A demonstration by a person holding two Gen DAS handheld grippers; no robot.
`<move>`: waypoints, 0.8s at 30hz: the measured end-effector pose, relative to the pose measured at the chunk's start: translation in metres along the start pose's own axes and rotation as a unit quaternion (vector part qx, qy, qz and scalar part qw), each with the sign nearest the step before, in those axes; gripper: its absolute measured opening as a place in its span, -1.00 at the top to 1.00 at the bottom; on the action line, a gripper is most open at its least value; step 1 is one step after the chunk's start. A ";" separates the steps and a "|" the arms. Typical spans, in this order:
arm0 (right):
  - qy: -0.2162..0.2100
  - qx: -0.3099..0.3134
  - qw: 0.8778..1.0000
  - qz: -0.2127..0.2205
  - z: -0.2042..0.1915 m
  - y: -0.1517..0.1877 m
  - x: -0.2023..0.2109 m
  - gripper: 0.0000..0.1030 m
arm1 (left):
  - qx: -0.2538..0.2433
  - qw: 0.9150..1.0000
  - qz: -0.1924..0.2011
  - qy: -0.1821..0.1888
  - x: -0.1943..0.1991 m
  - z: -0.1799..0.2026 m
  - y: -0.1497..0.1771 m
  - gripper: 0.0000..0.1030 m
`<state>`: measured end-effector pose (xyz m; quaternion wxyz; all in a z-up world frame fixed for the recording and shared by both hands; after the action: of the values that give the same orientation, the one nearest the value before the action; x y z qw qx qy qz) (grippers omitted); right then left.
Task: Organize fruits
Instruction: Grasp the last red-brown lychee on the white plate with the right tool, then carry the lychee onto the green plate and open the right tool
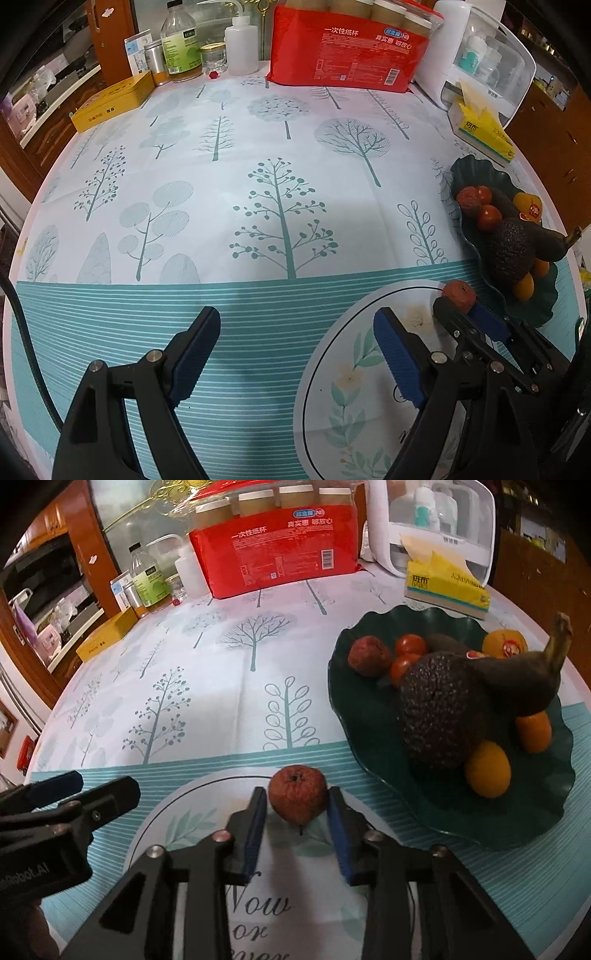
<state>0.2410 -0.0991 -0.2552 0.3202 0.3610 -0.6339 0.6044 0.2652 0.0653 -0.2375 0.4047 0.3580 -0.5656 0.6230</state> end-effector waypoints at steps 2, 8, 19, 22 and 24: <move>-0.005 0.000 1.000 -0.001 0.000 0.000 0.000 0.40 | 0.000 1.000 0.000 -0.003 0.001 0.000 0.001 -0.63; -0.029 0.004 1.000 0.000 -0.006 -0.001 0.011 0.41 | -0.002 1.000 0.004 -0.009 0.011 0.001 0.003 -0.63; -0.052 0.013 0.998 0.023 0.001 -0.001 0.058 0.41 | -0.010 1.000 -0.009 0.001 0.030 0.024 0.020 -0.64; -0.059 0.010 0.998 0.028 0.008 0.002 0.074 0.41 | -0.017 1.000 -0.011 0.009 0.039 0.039 0.023 -0.72; -0.057 0.014 0.998 0.035 0.014 0.001 0.088 0.41 | -0.021 1.000 -0.007 0.014 0.046 0.049 0.022 -0.78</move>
<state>0.1936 -0.1195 -0.1829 0.2571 0.3771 -0.6549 0.6024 0.2259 0.0204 -0.2002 0.4245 0.3444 -0.5702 0.6133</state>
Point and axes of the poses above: each gripper's, at about its wrist camera, not at the fingertips, and x roughly against the way its jaws point, z to its right, y to its underside, the point moved 10 cm from there along -x, roughly the way its jaws point, and after that the axes turned 6 degrees about x, right-handed, at the moved point
